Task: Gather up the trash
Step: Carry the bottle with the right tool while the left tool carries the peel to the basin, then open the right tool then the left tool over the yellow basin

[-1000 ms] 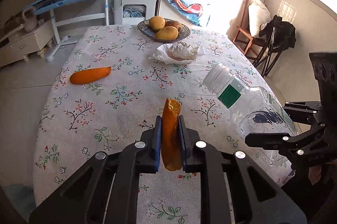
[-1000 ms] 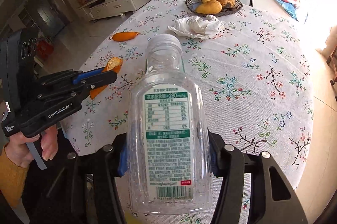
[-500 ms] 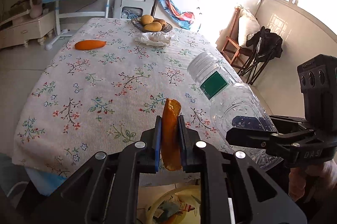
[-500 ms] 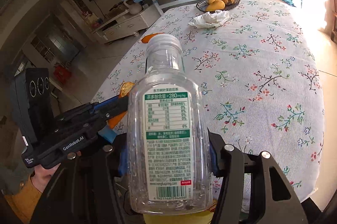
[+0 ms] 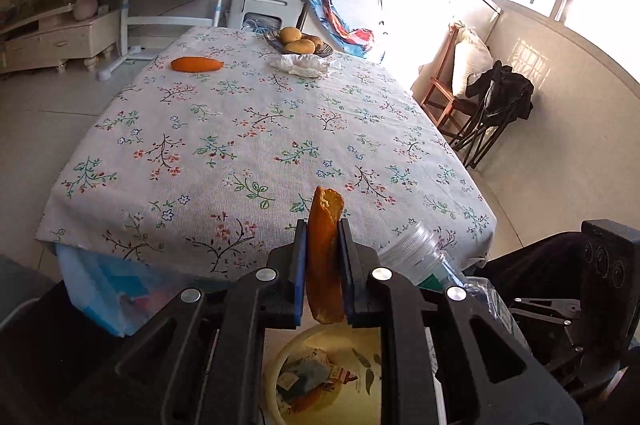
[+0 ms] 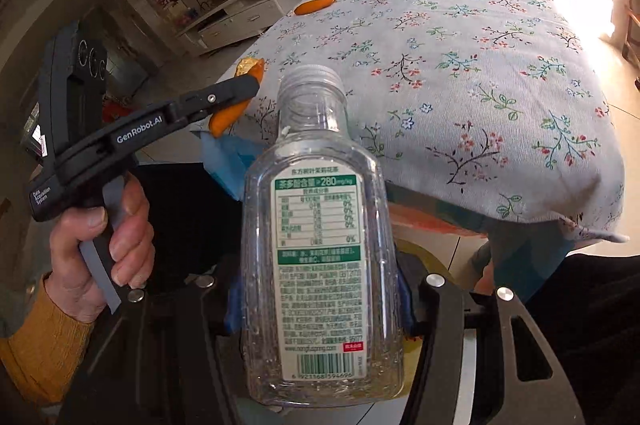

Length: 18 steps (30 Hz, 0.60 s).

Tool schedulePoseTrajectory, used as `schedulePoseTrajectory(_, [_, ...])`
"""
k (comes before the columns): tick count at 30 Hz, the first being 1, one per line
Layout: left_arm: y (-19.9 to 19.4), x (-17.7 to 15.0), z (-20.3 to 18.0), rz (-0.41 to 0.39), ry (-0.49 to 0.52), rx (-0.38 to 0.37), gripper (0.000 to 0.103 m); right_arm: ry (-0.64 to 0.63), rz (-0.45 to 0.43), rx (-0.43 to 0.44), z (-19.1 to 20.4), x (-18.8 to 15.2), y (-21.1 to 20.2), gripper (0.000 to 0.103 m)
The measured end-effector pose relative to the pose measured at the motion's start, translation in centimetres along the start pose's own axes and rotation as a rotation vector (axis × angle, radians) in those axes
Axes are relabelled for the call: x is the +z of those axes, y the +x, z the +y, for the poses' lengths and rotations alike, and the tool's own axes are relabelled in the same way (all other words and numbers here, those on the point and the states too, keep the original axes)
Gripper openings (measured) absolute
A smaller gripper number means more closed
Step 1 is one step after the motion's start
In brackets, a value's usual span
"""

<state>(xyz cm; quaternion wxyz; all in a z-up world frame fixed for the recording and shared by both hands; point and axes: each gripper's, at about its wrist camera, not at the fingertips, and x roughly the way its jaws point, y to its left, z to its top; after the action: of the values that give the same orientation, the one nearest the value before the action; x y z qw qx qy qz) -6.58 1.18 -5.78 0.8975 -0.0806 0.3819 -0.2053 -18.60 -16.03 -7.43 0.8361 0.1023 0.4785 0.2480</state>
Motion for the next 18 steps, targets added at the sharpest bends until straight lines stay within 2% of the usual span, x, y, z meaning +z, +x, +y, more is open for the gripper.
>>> schedulePoseTrajectory(7, [-0.9, -1.9, -1.3, 0.021, 0.027, -0.001, 0.014, -0.107, 0.082, -0.118, 2.2, -2.3, 1.2, 0.056])
schedulePoseTrajectory(12, [-1.1, -2.9, -2.1, 0.037, 0.049, -0.005, 0.014, -0.128, 0.137, -0.160, 2.4, -3.4, 1.8, 0.056])
schedulePoseTrajectory(15, [-1.3, -3.4, -2.6, 0.045, 0.060, -0.012, 0.014, -0.111, 0.102, -0.166, 2.2, -3.2, 1.1, 0.062])
schedulePoseTrajectory(18, [-1.2, -4.0, -3.2, 0.058, 0.071, -0.020, 0.014, -0.063, 0.015, -0.147, 1.6, -2.9, -0.6, 0.067])
